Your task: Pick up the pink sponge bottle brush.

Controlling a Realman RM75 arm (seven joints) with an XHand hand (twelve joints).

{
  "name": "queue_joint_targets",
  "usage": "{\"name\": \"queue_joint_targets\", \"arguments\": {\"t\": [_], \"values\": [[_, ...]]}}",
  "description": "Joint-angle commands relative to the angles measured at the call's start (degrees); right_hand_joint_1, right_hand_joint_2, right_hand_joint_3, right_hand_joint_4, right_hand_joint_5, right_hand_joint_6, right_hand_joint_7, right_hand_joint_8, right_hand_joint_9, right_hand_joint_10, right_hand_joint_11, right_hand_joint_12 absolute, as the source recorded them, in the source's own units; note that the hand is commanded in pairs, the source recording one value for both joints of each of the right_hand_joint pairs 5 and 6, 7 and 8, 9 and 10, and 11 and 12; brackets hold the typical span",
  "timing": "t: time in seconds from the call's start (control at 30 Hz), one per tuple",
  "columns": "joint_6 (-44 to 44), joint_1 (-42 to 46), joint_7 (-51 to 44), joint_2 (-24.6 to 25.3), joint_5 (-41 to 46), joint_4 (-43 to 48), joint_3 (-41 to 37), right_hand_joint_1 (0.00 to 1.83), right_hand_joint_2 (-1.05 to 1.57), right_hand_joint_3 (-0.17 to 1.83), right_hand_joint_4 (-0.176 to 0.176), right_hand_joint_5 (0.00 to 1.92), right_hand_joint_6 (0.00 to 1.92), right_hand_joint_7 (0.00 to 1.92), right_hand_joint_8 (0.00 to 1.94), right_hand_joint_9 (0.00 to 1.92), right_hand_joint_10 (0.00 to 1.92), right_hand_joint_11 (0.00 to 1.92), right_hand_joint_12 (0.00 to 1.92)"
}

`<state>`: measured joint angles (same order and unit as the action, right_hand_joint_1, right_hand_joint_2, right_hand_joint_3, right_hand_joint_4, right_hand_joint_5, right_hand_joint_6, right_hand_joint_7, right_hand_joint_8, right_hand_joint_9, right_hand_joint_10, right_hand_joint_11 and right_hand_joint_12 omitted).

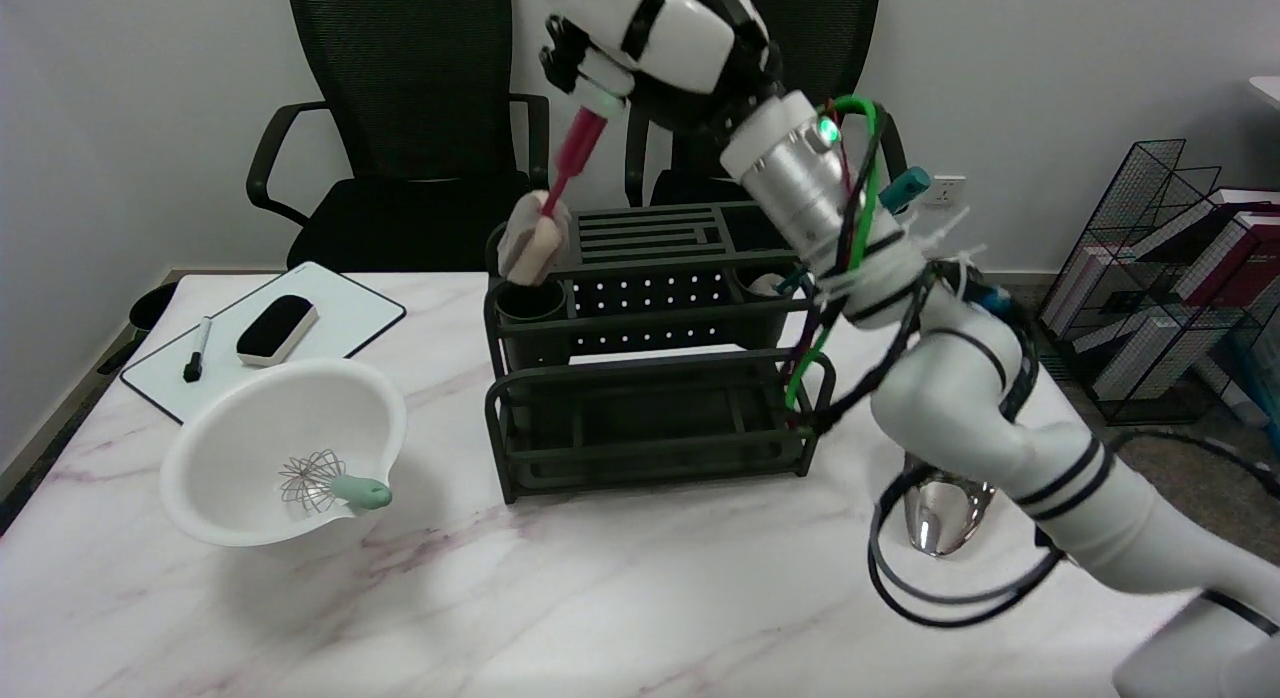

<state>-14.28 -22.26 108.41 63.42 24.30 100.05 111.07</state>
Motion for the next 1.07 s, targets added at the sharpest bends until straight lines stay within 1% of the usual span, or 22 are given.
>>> {"name": "queue_joint_targets", "arguments": {"t": [0.03,0.17,0.23,0.4,0.47,0.57,0.73,0.9,1.07], "values": [[-15.91,26.32,-0.43,-1.98,3.19,6.09,-3.68,1.05,1.57,0.27,0.000,1.92,1.92,1.92,1.92,1.92,1.92,1.92,1.92],[-17.11,30.75,-0.43,-4.27,1.65,5.63,-4.55,1.05,1.57,0.27,0.000,1.92,1.92,1.92,1.92,1.92,1.92,1.92,1.92],[-19.83,33.84,-0.65,-5.20,1.65,4.03,-5.38,1.05,1.57,0.27,0.000,1.92,1.92,1.92,1.92,1.92,1.92,1.92,1.92],[-28.34,37.77,-4.16,-4.63,2.01,-0.03,-5.71,1.05,1.57,0.27,0.000,1.92,1.92,1.92,1.92,1.92,1.92,1.92,1.92],[-30.48,38.99,-4.99,-4.09,1.73,-0.73,-5.26,1.05,1.57,0.27,0.000,1.92,1.92,1.92,1.92,1.92,1.92,1.92,1.92],[-34.05,41.20,-8.50,-3.13,1.80,-1.19,-3.26,1.04,1.57,0.28,0.000,1.92,1.92,1.92,1.92,1.92,1.92,1.92,1.92],[-43.01,44.79,-15.40,-1.55,2.46,-3.92,1.22,1.04,1.57,0.32,0.000,1.92,1.92,1.92,1.92,1.92,1.92,1.92,1.92],[-45.14,46.84,-16.73,-0.38,5.37,-8.99,5.95,1.04,1.57,0.35,0.000,1.92,1.92,1.92,1.92,1.92,1.92,1.92,1.92],[-48.13,46.88,-16.75,0.06,8.48,-13.65,9.11,1.04,1.57,0.37,0.000,1.92,1.92,1.92,1.92,1.92,1.92,1.92,1.92]]}}
